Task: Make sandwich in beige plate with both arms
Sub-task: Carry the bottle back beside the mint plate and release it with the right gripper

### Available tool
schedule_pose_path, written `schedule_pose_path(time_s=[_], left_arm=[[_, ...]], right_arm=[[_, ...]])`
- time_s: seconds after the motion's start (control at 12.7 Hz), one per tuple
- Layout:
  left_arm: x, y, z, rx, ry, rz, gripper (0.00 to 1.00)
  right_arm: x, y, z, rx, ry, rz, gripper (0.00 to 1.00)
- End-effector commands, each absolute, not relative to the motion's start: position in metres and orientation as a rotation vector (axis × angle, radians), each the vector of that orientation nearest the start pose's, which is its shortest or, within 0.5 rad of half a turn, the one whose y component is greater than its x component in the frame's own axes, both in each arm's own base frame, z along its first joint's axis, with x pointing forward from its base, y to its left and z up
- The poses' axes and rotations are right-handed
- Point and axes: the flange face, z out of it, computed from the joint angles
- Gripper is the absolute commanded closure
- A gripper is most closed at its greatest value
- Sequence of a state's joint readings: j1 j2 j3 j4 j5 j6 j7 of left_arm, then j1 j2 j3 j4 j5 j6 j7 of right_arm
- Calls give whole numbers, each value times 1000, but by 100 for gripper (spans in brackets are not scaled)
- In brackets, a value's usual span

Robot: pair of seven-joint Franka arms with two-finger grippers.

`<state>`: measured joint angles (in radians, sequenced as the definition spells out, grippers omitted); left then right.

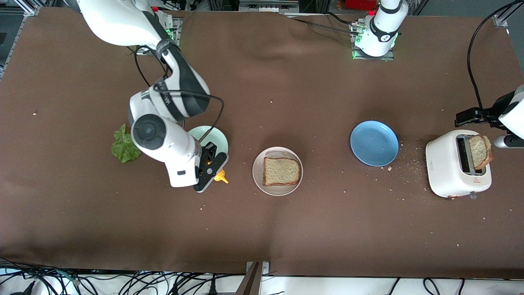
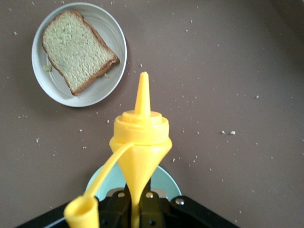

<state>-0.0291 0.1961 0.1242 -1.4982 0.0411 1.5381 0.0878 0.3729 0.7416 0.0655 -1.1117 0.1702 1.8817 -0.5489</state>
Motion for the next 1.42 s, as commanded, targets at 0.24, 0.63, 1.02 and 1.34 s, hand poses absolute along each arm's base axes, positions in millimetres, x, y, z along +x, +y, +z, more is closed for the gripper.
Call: schedule_pose_path(time_s=[0.24, 0.63, 1.02, 1.34], left_arm=[[600, 53, 546, -3055, -6, 231, 0], [600, 55, 546, -3055, -8, 232, 0], [601, 55, 545, -3055, -6, 234, 0], [601, 55, 545, -3056, -4, 234, 0]], right_arm=[[711, 218, 334, -2202, -1373, -238, 100], [700, 106, 302, -1752, -1441, -398, 100], [655, 24, 221, -1372, -1428, -691, 100], [624, 5, 157, -1196, -1371, -855, 100]])
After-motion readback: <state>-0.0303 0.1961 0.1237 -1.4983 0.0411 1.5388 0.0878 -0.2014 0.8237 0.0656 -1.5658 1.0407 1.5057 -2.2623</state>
